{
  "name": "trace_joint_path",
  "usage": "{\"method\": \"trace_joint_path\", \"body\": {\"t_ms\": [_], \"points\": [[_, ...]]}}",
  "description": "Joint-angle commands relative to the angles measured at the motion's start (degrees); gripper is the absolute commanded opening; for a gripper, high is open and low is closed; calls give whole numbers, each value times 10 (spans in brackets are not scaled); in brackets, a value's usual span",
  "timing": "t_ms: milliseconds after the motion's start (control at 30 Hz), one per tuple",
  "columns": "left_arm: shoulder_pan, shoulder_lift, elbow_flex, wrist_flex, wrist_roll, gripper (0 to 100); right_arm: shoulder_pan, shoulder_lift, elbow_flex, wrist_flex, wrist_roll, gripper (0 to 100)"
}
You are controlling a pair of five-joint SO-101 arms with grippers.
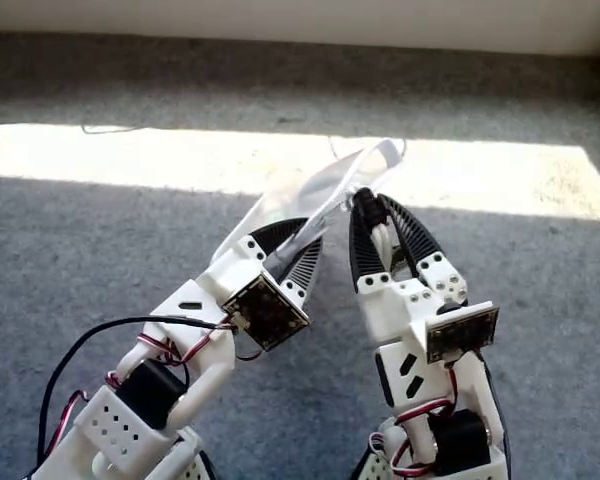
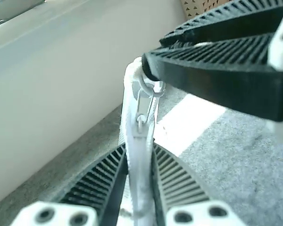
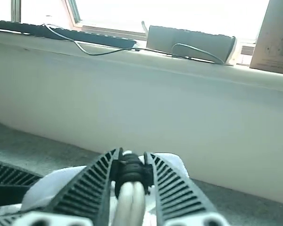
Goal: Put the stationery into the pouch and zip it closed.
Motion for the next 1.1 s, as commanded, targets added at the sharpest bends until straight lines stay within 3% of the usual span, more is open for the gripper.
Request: {"method": "trace_joint_path", "body": {"t_ms": [0,333,533,700,800,1067], "points": [[-26,0,-10,17,0,5,49,-1,5,-40,4,5],[-26,0,-10,17,0,5,81,-3,40,-85,4,5],[-36,0,-10,16,0,5,69,-7,-24,69,5,16],[-36,0,-10,16,0,5,6,-7,-108,237,4,133],[-36,0,-10,16,0,5,-37,-7,-147,309,7,146],[-36,0,-10,16,0,5,-140,0,-175,352,41,149]]}}
